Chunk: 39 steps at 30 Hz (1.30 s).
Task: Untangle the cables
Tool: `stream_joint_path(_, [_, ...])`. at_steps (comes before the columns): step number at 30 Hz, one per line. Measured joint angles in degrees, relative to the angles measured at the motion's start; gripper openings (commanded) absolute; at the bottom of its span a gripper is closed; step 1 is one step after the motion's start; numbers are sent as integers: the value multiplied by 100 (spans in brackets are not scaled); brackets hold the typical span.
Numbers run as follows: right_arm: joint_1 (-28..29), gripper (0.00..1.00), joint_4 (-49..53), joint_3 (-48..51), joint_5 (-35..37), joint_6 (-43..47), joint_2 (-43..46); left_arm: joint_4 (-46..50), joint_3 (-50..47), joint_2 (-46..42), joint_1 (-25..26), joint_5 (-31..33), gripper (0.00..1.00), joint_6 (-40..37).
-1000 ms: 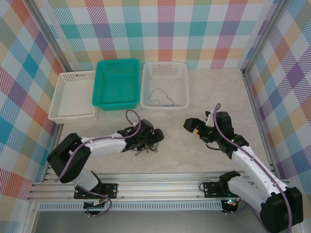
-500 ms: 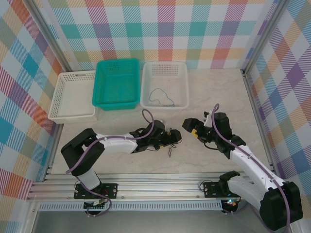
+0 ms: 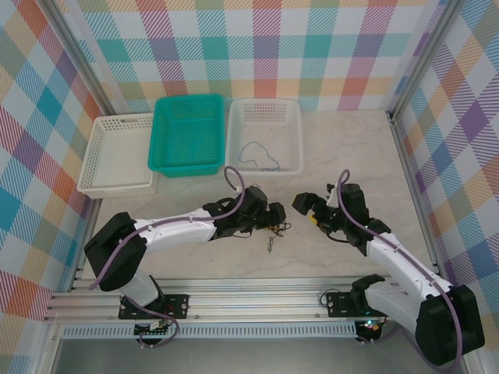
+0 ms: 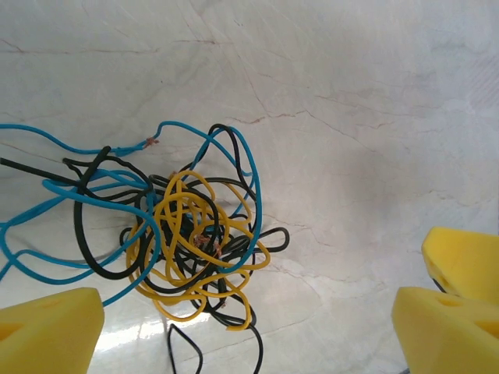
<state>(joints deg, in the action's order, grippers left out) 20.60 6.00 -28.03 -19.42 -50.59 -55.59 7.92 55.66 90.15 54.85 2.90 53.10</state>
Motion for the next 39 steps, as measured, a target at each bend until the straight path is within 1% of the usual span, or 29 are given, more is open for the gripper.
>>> stream_joint_path(3, [13, 100, -2, 0, 9, 0, -70, 195, 63, 13, 164, 87, 86, -232])
stream_joint_path(5, [13, 100, -4, 0, 7, 0, -136, 350, 90, 61, 374, 149, 84, -503])
stream_joint_path(7, [13, 100, -15, 0, 4, -2, -203, 632, 186, 144, 603, 315, 79, -730])
stream_joint_path(11, [28, 100, -68, 0, -7, -2, -361, 1014, 339, 293, 898, 623, 66, -1008])
stream_joint_path(15, [39, 100, -87, -4, -44, -2, -560, 1025, 341, 448, 953, 750, 52, -1143])
stream_joint_path(18, [50, 100, -101, -7, -81, -2, -667, 1084, 343, 568, 957, 844, 44, -1202])
stream_joint_path(25, [81, 100, -216, -33, -107, 0, -745, 1237, 483, 721, 960, 988, 36, -1246])
stream_joint_path(29, [87, 100, -240, -46, -127, 0, -774, 1276, 538, 787, 960, 986, 29, -1241])
stream_joint_path(36, [87, 100, -264, -48, -127, 0, -791, 1296, 538, 802, 960, 981, 25, -1248])
stream_joint_path(39, [103, 100, -295, -50, -127, -2, -833, 1300, 538, 802, 960, 986, 18, -1257])
